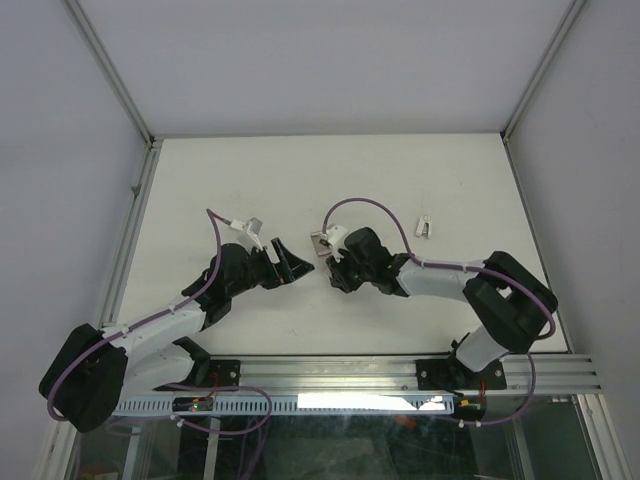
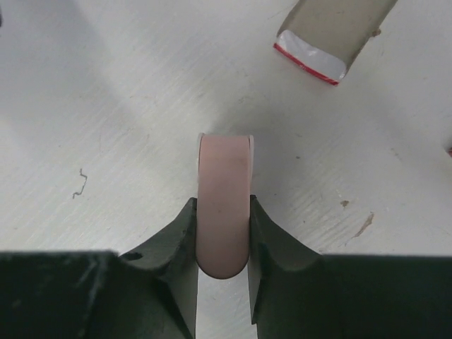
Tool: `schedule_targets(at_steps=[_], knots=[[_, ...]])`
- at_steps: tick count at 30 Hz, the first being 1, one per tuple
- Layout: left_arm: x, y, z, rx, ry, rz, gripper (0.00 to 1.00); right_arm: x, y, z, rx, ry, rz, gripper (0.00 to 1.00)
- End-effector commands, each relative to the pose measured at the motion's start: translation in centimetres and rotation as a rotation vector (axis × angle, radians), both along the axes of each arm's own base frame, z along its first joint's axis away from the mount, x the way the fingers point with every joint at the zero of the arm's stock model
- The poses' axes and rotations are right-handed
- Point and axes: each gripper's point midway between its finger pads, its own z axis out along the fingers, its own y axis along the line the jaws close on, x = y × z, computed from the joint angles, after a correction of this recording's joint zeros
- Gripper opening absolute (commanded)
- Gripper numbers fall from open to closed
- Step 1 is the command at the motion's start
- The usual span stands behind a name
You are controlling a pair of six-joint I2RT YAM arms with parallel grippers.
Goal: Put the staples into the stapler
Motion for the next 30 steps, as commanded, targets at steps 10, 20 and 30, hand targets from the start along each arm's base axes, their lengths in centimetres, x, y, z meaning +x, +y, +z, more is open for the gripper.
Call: schedule_targets(at_steps=[10,20,30], knots=[[-0.7,-1.1,4.1,-0.227,-0.020,-0.032,0.89,-3.9,2.6,7.8,0.261,-0.091,0.068,0.00],[-1.9,-3.0,4.9,-0.293,-0.021,-0.174,0.77,-6.5,3.4,12.7,0.481,-0.161,0.121,0.00],[-2.5,-4.1,5.0,-0.321,0.010,-0.232,0.62,-6.5,3.4,13.4,0.493,-0.196,0.103,0.00]])
